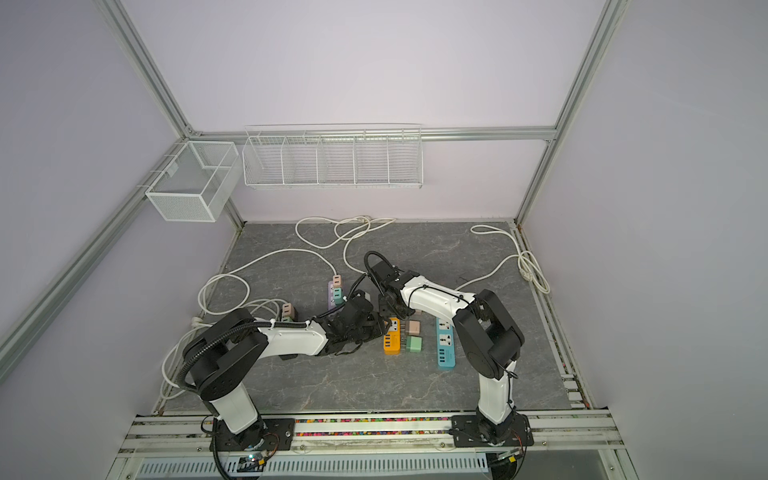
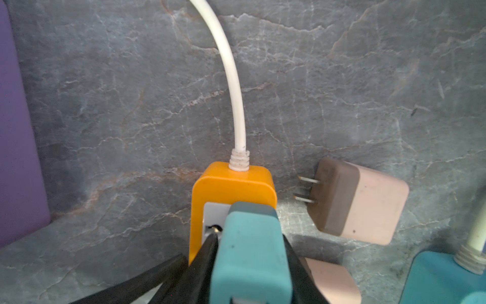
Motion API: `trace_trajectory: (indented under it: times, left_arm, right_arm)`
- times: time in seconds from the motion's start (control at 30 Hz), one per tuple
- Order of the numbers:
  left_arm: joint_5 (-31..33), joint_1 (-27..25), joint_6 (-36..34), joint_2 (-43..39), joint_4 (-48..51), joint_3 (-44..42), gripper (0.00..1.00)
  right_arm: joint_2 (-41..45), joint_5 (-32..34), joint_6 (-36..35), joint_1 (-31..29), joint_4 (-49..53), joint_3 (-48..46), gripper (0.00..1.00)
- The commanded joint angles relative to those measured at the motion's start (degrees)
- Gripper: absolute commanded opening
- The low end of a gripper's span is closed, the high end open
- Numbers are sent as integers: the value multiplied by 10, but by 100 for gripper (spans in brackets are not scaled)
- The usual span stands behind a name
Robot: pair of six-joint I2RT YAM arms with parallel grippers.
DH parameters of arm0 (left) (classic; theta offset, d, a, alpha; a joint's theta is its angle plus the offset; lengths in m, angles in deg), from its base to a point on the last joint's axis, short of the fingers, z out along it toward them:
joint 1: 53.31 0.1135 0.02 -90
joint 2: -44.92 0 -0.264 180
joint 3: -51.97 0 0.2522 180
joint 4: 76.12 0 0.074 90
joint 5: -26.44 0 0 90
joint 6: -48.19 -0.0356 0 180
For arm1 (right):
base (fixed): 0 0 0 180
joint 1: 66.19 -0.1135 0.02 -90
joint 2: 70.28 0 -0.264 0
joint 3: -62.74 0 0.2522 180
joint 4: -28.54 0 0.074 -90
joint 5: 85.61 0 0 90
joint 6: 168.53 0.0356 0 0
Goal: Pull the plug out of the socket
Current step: 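Close right gripper on the teal plug while left gripper holds the orange strip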
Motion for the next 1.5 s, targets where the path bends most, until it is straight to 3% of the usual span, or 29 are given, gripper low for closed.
trace_trajectory:
  times: [0.0, 0.6, 1.27, 1.47]
  left_arm:
    - [9, 2, 6, 8, 44, -19, 42]
    - [22, -8, 16, 10, 78, -28, 41]
    - [41, -15, 23, 15, 106, -30, 39]
    - [38, -18, 25, 15, 106, -33, 39]
  right_arm:
    - [-11, 4, 5, -5, 2, 5, 37]
    - [-8, 0, 33, -13, 10, 22, 22]
    - [-5, 24, 48, -28, 17, 37, 18]
    - [18, 17, 45, -8, 17, 16, 18]
